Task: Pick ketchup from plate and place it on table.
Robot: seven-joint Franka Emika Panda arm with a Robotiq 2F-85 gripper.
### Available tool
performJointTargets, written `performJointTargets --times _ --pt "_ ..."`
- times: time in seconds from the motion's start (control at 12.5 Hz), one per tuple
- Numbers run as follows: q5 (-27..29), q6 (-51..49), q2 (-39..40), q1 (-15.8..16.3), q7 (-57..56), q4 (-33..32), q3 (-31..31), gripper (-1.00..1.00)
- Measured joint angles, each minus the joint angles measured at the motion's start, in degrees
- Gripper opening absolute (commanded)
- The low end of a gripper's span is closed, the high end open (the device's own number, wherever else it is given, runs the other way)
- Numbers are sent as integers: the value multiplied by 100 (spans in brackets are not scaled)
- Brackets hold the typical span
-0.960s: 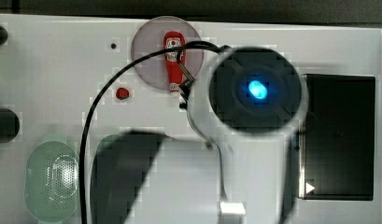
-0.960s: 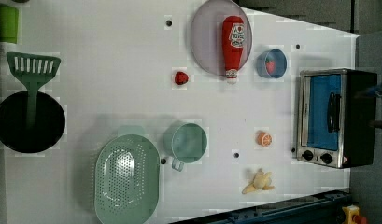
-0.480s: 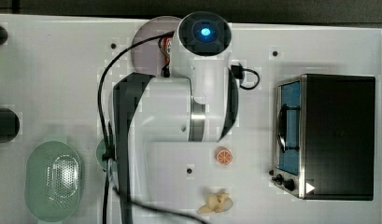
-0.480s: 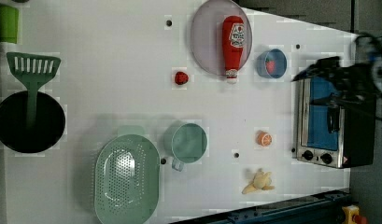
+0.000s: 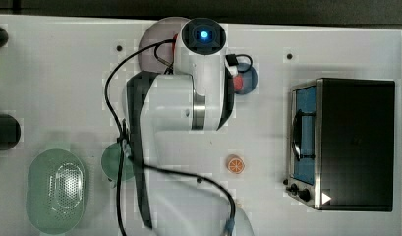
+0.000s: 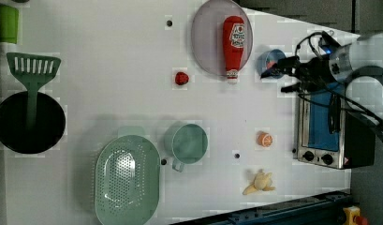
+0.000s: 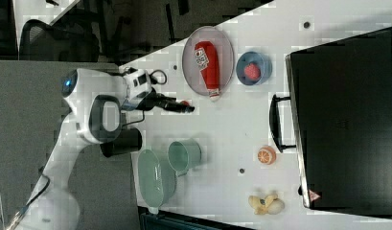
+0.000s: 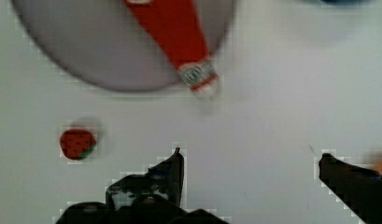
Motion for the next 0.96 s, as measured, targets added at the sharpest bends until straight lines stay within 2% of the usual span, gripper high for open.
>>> performJointTargets --times 0.4,0.72,0.96 --pt "-34 705 1006 14 -1323 560 25 100" --pt "-29 1351 1761 82 -1508 733 -36 100" --pt "-316 2056 2329 123 -1625 951 -48 100"
